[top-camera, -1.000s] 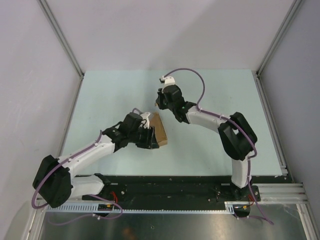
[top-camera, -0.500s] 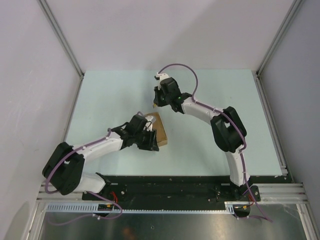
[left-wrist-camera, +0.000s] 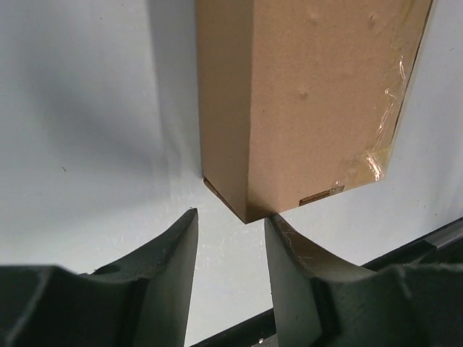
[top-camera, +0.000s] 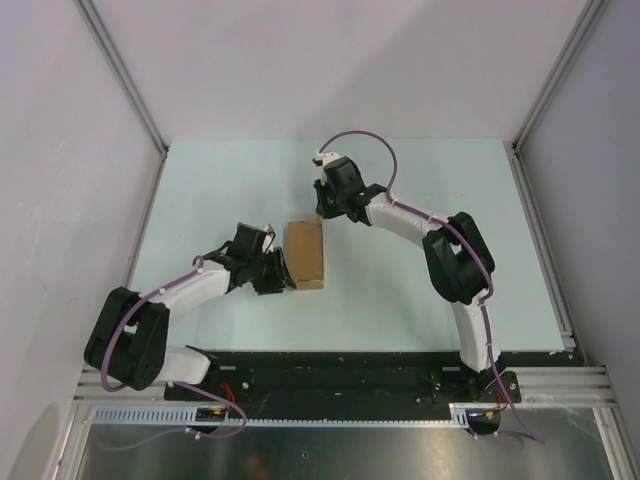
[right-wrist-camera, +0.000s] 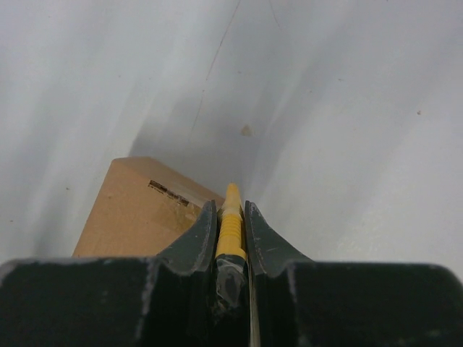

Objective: Unpack the express box

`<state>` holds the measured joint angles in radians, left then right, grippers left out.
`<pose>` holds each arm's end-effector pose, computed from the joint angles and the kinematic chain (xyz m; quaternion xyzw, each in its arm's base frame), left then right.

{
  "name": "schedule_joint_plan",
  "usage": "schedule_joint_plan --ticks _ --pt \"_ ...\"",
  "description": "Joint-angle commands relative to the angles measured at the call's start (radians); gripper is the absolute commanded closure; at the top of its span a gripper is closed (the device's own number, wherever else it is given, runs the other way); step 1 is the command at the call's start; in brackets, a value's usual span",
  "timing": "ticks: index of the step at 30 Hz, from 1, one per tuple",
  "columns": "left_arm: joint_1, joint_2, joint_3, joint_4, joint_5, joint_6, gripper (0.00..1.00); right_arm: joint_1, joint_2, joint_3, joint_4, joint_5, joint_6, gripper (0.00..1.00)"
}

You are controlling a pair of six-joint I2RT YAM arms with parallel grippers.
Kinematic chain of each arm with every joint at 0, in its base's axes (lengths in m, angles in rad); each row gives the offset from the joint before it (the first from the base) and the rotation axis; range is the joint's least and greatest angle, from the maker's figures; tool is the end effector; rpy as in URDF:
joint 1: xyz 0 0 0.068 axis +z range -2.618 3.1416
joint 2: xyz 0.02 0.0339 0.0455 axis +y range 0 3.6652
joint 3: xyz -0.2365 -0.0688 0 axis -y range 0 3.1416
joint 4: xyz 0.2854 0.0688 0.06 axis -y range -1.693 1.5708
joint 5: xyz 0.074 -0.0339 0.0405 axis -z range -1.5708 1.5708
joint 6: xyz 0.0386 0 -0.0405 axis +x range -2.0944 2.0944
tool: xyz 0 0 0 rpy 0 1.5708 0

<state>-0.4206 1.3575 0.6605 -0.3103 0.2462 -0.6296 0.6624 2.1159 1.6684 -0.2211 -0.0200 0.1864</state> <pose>0.2580 -0.1257 0.1132 -0.0655 0.9517 -0.2404 0.1796 0.4050 0.3169 0.1765 -0.2164 0.8735 0.1877 0.3936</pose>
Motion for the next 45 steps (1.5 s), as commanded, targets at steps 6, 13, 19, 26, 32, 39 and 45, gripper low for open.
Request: schedule_joint_plan --ticks 6,13,19,26,32,39,45 --pt "0.058 0.026 0.060 0.060 -0.018 -0.065 0.52 0.028 -0.149 -0.080 -0.129 0.018 0.013 1.00" --pt "0.108 0.074 0.111 0.057 -0.024 -0.090 0.52 0.081 -0.234 -0.144 -0.245 0.129 0.056 1.00" --pt "0.137 0.189 0.208 0.051 -0.015 -0.076 0.52 0.184 -0.275 -0.180 -0.397 0.248 0.097 1.00" --pt "0.157 0.322 0.349 0.050 -0.033 -0.030 0.51 0.321 -0.312 -0.228 -0.445 0.337 0.177 1.00" --pt "0.163 0.500 0.520 0.050 0.039 -0.015 0.50 0.396 -0.309 -0.226 -0.408 0.322 0.170 1.00" --pt "0.181 0.601 0.630 0.050 0.065 0.018 0.47 0.399 -0.329 -0.223 -0.417 0.385 0.194 1.00" --pt "0.241 0.474 0.591 0.030 0.093 0.064 0.22 0.402 -0.434 -0.220 -0.394 0.229 0.090 1.00"
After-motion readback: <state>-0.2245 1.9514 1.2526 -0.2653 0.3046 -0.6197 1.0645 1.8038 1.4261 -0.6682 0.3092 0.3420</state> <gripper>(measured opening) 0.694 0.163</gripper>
